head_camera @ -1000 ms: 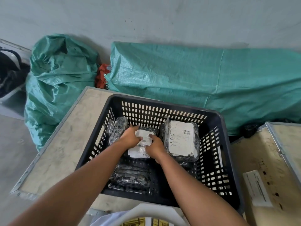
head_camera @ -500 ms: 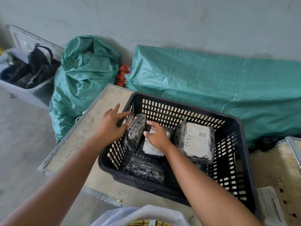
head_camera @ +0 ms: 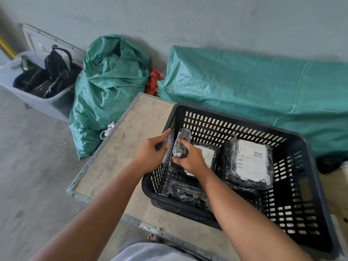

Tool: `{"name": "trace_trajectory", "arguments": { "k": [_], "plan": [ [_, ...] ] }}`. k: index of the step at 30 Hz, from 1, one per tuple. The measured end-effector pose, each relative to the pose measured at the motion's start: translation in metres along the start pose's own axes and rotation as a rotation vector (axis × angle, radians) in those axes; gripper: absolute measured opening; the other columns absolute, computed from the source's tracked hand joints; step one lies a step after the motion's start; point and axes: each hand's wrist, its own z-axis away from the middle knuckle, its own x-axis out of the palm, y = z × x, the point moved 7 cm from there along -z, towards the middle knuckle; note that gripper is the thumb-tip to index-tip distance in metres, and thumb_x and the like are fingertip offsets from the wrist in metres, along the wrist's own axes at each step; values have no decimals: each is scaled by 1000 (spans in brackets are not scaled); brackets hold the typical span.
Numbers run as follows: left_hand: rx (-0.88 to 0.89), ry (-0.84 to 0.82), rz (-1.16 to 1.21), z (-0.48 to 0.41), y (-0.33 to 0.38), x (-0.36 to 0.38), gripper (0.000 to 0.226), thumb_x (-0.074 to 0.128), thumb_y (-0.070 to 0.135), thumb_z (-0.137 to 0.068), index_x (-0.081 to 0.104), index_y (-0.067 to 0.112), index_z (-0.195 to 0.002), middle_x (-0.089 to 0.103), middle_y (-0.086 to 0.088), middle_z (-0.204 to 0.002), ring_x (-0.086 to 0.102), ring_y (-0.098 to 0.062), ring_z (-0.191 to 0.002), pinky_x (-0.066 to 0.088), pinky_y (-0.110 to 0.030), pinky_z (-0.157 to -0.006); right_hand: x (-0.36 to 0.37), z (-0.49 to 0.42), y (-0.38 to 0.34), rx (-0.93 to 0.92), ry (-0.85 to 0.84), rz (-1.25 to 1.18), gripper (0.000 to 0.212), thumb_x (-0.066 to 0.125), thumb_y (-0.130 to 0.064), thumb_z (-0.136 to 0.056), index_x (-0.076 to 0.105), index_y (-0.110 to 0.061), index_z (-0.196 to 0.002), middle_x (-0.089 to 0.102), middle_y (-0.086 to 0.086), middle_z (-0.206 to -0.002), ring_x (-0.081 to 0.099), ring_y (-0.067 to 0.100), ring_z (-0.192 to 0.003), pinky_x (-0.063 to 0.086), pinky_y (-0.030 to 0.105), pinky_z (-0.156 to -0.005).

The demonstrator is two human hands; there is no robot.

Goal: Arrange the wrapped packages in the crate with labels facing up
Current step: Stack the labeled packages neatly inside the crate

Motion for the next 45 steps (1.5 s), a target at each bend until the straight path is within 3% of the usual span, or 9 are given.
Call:
{"name": "trace_trajectory", "arguments": {
  "k": [6,9,15,18,23,29,35,38,45],
  "plan": [
    [-10,-33,57,-4,-15,-6,59,59,24,-99,45,76,-123,48,8,-98,47,-10,-87,42,-28,-77,-3,1,8,63,83,-95,67,78,-22,-87,55,-21,-149,67,-4,-122,59,-18,-56,45,2,-55],
    [-26,-18,50,-7,-11,-9,62,60,22,-99,45,78,-121,64,11,-96,49,-11,-86,42,-28,-78,-6,4,8,60,137,-80,68,89,-35,-80,63,-23,-142,63,-12,-121,57,-14,-97,34,-9,-78],
    [-25,6,50,-6,9,-2,52,63,16,-99,57,49,-137,65,28,-120,56,-9,-86,46,-19,-76,-25,9,25,107,182,-193,60,84,-19,-84,64,-18,-141,74,4,-119,63,-14,-63,47,-1,-60],
    [-31,56,50,0,15,-10,50,63,13,-99,58,40,-140,68,20,-118,60,3,-77,45,-5,-67,-43,5,8,84,229,-156,52,81,-28,-85,69,-23,-135,75,5,-124,73,6,-85,59,16,-73],
    [-55,61,35,14,2,-23,52,68,21,-97,55,38,-144,61,7,-141,67,-11,-109,53,-28,-91,-56,17,-24,-46,175,-56,43,76,-34,-85,72,-35,-129,75,0,-125,57,3,-49,42,10,-41],
    [246,213,76,18,61,-36,35,72,45,-85,70,51,-120,54,13,-148,45,-5,-139,40,-43,-113,-117,58,-63,-164,86,-138,33,73,-33,-85,76,-49,-114,76,-16,-109,69,40,-72,63,49,-57],
    [213,-279,418,24,105,0,25,78,41,-85,79,34,-108,66,17,-134,48,2,-134,45,-27,-101,-175,85,-90,-271,-65,-291,34,72,-30,-82,80,-37,-114,54,39,-72,35,49,-57,31,43,-61],
    [244,-373,527,30,119,6,22,75,19,-90,80,28,-110,71,3,-129,60,-11,-126,51,-22,-95,-192,89,-101,-280,-103,-359,36,71,-27,-81,80,-31,-116,55,49,-89,52,40,-73,38,42,-75],
    [203,-289,704,18,111,21,32,73,11,-86,77,19,-117,67,0,-136,61,-18,-127,56,-31,-93,-203,99,-92,-317,61,-434,41,82,-33,-78,77,-40,-117,67,-12,-138,54,9,-137,39,47,-118]
  ]
}}
